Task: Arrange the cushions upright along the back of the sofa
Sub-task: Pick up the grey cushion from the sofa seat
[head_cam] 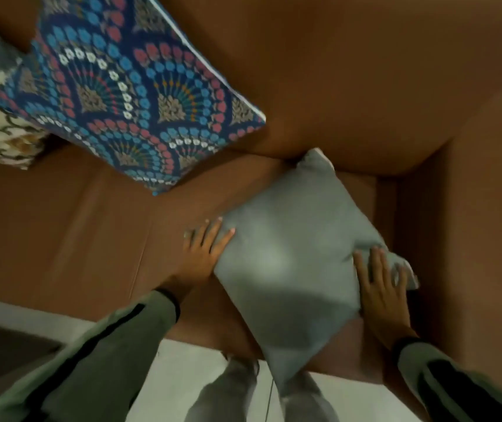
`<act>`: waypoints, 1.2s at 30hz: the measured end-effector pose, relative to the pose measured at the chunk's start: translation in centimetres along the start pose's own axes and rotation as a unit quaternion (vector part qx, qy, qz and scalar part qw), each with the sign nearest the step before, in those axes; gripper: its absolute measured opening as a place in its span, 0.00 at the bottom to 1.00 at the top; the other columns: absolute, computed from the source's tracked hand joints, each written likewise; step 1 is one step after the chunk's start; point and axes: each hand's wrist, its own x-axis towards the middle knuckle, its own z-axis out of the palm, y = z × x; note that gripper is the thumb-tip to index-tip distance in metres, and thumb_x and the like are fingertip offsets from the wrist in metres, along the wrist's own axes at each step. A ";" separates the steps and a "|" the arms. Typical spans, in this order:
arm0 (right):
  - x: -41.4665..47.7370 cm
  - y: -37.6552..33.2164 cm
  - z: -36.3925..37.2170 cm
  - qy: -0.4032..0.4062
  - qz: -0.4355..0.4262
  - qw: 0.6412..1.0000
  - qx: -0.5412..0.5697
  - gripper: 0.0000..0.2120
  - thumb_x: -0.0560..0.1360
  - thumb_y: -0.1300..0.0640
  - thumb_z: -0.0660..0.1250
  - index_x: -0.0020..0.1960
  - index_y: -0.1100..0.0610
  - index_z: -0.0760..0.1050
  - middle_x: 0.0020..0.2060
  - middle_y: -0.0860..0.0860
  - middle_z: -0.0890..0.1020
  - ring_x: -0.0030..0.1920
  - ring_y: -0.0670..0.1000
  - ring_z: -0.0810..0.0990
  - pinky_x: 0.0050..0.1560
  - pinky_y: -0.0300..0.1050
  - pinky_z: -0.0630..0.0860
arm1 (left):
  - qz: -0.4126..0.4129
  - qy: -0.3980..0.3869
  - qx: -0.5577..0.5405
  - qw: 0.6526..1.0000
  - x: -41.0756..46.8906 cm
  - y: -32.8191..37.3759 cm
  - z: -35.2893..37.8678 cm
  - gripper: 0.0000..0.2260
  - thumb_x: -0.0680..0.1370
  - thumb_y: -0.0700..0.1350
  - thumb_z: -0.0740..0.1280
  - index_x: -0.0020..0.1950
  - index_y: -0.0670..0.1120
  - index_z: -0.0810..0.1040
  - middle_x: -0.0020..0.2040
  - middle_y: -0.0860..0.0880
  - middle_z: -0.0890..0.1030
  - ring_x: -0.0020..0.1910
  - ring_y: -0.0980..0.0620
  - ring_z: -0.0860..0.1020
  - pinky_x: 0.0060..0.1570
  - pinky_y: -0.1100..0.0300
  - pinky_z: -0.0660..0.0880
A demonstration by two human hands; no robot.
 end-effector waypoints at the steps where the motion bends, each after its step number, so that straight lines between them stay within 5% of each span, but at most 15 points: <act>1: 0.8 0.0 0.0 -0.012 0.008 1.000 0.024 0.37 0.71 0.59 0.66 0.75 0.57 0.54 0.74 0.65 0.61 0.75 0.63 0.56 0.69 0.70 0.50 | -0.008 0.013 -0.038 0.999 0.2 0.1 -0.1 0.37 0.74 0.48 0.63 0.79 0.50 0.48 0.75 0.37 0.65 0.67 0.33 0.71 0.58 0.35 0.71; 5: 1.1 2.0 -5.5 0.008 -0.007 0.976 0.219 0.25 0.69 0.51 0.64 0.65 0.56 0.68 0.58 0.59 0.80 0.59 0.61 0.77 0.57 0.58 0.73 | -0.019 -0.009 -0.184 0.983 -0.1 0.5 -4.4 0.43 0.71 0.62 0.65 0.78 0.61 0.42 0.77 0.43 0.63 0.70 0.39 0.68 0.65 0.40 0.66; 9: 0.8 4.6 -15.2 0.045 0.044 0.919 0.390 0.14 0.69 0.48 0.68 0.49 0.56 0.76 0.41 0.56 0.83 0.41 0.59 0.81 0.39 0.48 0.74 | -0.023 0.018 -0.333 0.942 -0.7 0.1 -11.8 0.42 0.69 0.65 0.69 0.77 0.65 0.49 0.74 0.51 0.69 0.71 0.50 0.69 0.69 0.46 0.67; 12: 2.8 6.5 -20.4 0.061 0.112 0.878 0.461 0.21 0.65 0.33 0.69 0.48 0.47 0.78 0.43 0.52 0.83 0.44 0.54 0.81 0.47 0.55 0.77 | -0.070 0.063 -0.414 0.905 0.5 0.6 -19.2 0.35 0.67 0.73 0.66 0.71 0.67 0.62 0.68 0.63 0.72 0.67 0.59 0.72 0.67 0.51 0.69; 16: 7.3 9.6 -24.9 0.066 0.162 0.845 0.505 0.25 0.61 0.29 0.69 0.52 0.42 0.80 0.51 0.49 0.84 0.50 0.53 0.82 0.57 0.59 0.77 | -0.058 -0.033 -0.502 0.862 4.5 0.7 -26.6 0.34 0.64 0.63 0.77 0.67 0.65 0.67 0.62 0.60 0.80 0.59 0.58 0.79 0.61 0.49 0.76; 21: 10.3 10.7 -25.3 0.068 0.157 0.870 0.462 0.21 0.66 0.32 0.68 0.52 0.44 0.79 0.53 0.53 0.82 0.52 0.57 0.79 0.59 0.61 0.74 | -0.092 -0.068 -0.403 0.908 10.5 0.6 -27.8 0.41 0.60 0.69 0.76 0.70 0.61 0.67 0.63 0.60 0.78 0.59 0.56 0.78 0.63 0.49 0.74; 24: 11.6 10.4 -25.0 0.046 0.151 0.885 0.438 0.23 0.71 0.39 0.66 0.56 0.55 0.79 0.52 0.61 0.81 0.52 0.63 0.78 0.57 0.61 0.73 | -0.119 -0.073 -0.341 0.930 13.5 -0.1 -26.9 0.48 0.58 0.72 0.74 0.74 0.57 0.64 0.69 0.56 0.75 0.64 0.52 0.75 0.65 0.49 0.71; 26: 12.6 10.4 -24.7 0.041 0.163 0.896 0.412 0.20 0.76 0.45 0.64 0.58 0.60 0.78 0.53 0.64 0.81 0.53 0.64 0.77 0.57 0.60 0.72 | -0.127 -0.069 -0.323 0.935 14.8 -0.5 -26.3 0.45 0.59 0.72 0.74 0.72 0.57 0.66 0.66 0.56 0.77 0.62 0.51 0.76 0.64 0.48 0.72; 29: 13.1 10.3 -23.8 0.032 0.180 0.913 0.364 0.23 0.76 0.41 0.60 0.59 0.57 0.77 0.54 0.62 0.81 0.54 0.64 0.77 0.58 0.61 0.71 | -0.106 -0.048 -0.227 0.967 15.8 -0.3 -25.9 0.38 0.67 0.67 0.72 0.72 0.55 0.65 0.65 0.51 0.77 0.61 0.48 0.76 0.61 0.48 0.72; 33: 13.8 8.7 -24.3 0.204 0.216 0.924 0.242 0.17 0.71 0.50 0.55 0.53 0.59 0.72 0.51 0.62 0.77 0.51 0.66 0.74 0.53 0.66 0.70 | -0.009 0.069 -0.055 0.996 15.2 -0.7 -27.1 0.33 0.72 0.59 0.65 0.75 0.51 0.64 0.71 0.46 0.71 0.69 0.45 0.66 0.65 0.47 0.61; 36: 13.1 1.0 -27.8 0.347 0.056 0.908 0.230 0.10 0.73 0.58 0.61 0.53 0.57 0.74 0.50 0.58 0.77 0.55 0.57 0.70 0.56 0.54 0.61 | 0.017 0.044 0.028 0.998 15.7 -3.2 -28.8 0.39 0.70 0.53 0.64 0.79 0.50 0.53 0.78 0.46 0.61 0.76 0.47 0.57 0.72 0.45 0.52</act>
